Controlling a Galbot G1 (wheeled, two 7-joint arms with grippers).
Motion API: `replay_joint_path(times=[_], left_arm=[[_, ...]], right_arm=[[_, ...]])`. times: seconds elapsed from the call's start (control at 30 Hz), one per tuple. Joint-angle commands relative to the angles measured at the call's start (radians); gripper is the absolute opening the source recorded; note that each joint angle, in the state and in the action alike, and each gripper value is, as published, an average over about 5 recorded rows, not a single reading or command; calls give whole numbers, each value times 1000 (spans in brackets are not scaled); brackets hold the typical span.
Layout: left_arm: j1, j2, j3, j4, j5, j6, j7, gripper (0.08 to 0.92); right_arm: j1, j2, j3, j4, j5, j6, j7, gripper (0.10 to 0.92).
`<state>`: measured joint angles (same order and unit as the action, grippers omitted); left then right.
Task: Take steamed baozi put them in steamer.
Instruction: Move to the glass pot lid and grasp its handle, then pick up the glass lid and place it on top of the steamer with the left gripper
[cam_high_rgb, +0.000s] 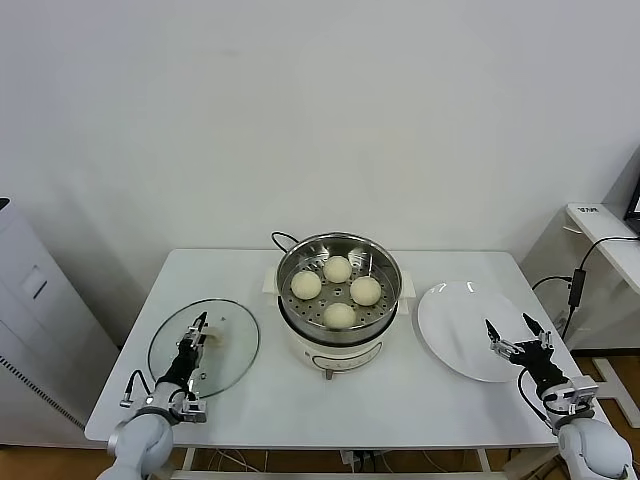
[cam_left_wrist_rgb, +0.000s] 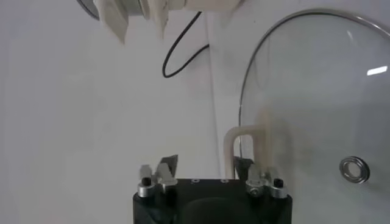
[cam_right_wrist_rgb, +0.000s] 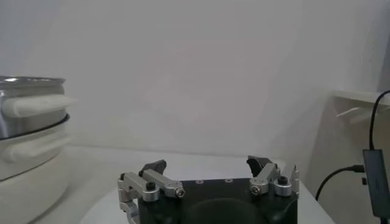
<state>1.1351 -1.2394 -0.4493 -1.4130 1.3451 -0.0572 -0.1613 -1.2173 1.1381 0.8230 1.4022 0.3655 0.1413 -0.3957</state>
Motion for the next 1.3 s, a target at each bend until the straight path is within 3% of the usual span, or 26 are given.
replay_joint_path(times=[0.03,0.33,0.43,0.7,0.9,1.1,1.3], left_arm=[[26,9,-2,-98,-59,4,18,403],[50,76,-22,-287,-137,80,77,145],[40,112,-19,-344,-174,139,103,113],[-32,215,45,-479,-251,304,207,112],[-130,277,210,-581,-288,520,299,112],[-251,261,401,-605,-233,690,374,112],[-358,191,552,-580,-126,799,448,112]], right_arm=[[0,3,-2,4,-13,2,-1,823],[1,8,6,10,-53,23,-15,823],[2,10,11,18,-50,24,-18,823],[1,9,17,25,-45,29,-24,823],[1,4,21,33,-40,29,-26,823],[0,-9,27,36,-37,28,-26,823],[-5,-19,36,41,-31,24,-24,823]])
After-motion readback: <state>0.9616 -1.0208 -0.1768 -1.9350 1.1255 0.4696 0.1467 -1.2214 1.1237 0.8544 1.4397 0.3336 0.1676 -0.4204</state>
